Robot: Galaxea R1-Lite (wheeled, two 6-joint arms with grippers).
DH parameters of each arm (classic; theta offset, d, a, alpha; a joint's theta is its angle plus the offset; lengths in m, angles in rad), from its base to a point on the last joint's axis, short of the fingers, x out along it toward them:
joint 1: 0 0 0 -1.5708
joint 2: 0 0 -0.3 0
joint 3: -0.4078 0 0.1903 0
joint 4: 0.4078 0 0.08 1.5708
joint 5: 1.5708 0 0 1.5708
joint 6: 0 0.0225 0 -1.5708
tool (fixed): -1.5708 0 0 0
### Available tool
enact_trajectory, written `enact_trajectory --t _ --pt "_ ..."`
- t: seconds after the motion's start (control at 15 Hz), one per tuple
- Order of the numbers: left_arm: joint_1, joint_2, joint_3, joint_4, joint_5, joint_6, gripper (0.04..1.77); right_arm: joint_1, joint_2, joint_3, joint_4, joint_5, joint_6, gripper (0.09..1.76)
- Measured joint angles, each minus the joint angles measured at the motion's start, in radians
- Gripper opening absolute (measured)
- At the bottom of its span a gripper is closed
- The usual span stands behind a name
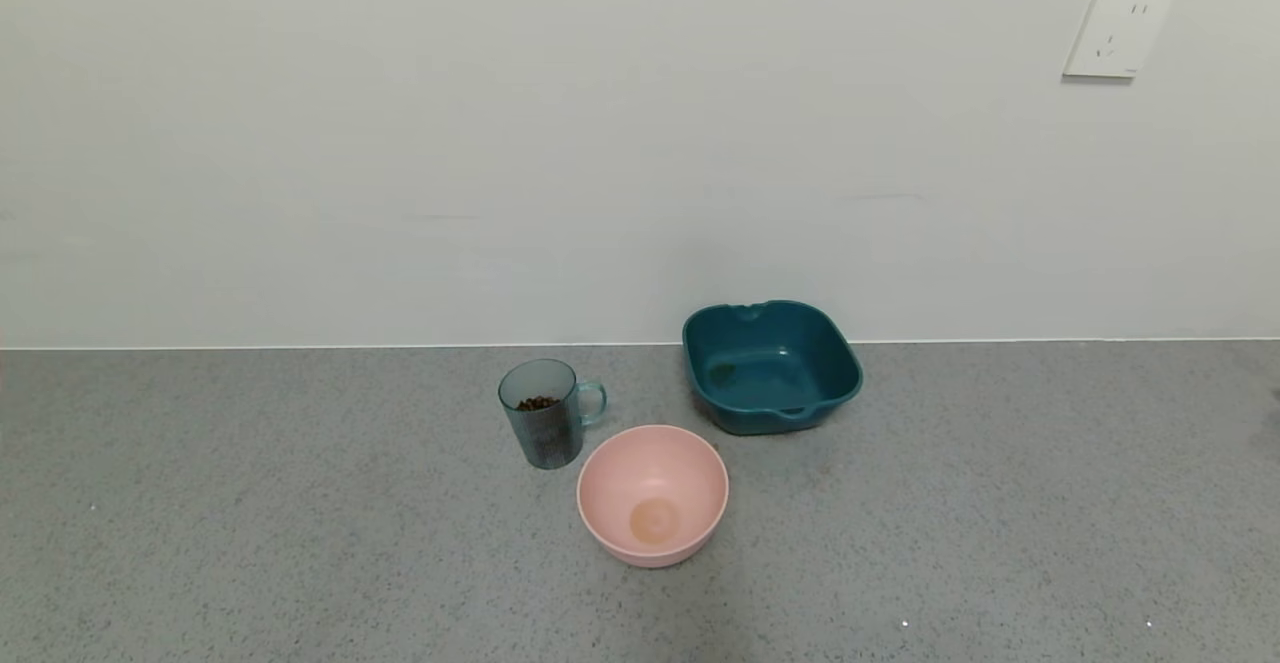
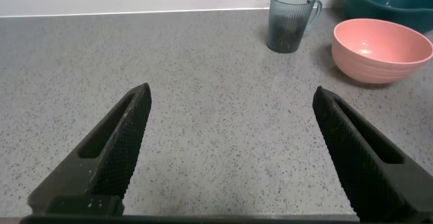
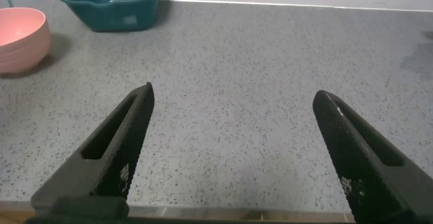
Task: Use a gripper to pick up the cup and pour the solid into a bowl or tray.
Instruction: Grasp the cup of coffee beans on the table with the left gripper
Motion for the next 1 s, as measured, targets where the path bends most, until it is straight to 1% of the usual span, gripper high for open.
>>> enact_trajectory --t 0.13,0.2,0.33,0.47,0.6,0.8,0.87,0.93,1.0 --pt "0.0 0.0 -0.011 0.011 -0.005 0.009 1.72 0.0 0.0 0.0 0.0 0.0 0.0 1.71" --pt "0.0 0.002 -0.035 0.014 -0.009 0.008 1.72 0.0 0.0 0.0 0.0 0.0 0.0 1.71" --pt "0.0 0.028 -0.119 0.043 -0.009 0.003 1.72 0.0 0.0 0.0 0.0 0.0 0.0 1.71" --pt "-0.001 0.084 -0.214 0.066 -0.01 0.001 1.72 0.0 0.0 0.0 0.0 0.0 0.0 1.71" --pt "-0.008 0.174 -0.314 0.072 -0.006 0.001 1.72 0.0 0.0 0.0 0.0 0.0 0.0 1.71" --pt "-0.021 0.358 -0.469 0.072 -0.009 0.009 1.72 0.0 0.0 0.0 0.0 0.0 0.0 1.71" --pt "-0.024 0.418 -0.507 0.071 -0.011 0.01 1.72 0.0 0.0 0.0 0.0 0.0 0.0 1.71" --pt "-0.033 0.49 -0.548 0.067 -0.018 0.012 1.72 0.0 0.0 0.0 0.0 0.0 0.0 1.71" --pt "-0.043 0.561 -0.585 0.064 -0.038 0.013 1.72 0.0 0.0 0.0 0.0 0.0 0.0 1.71"
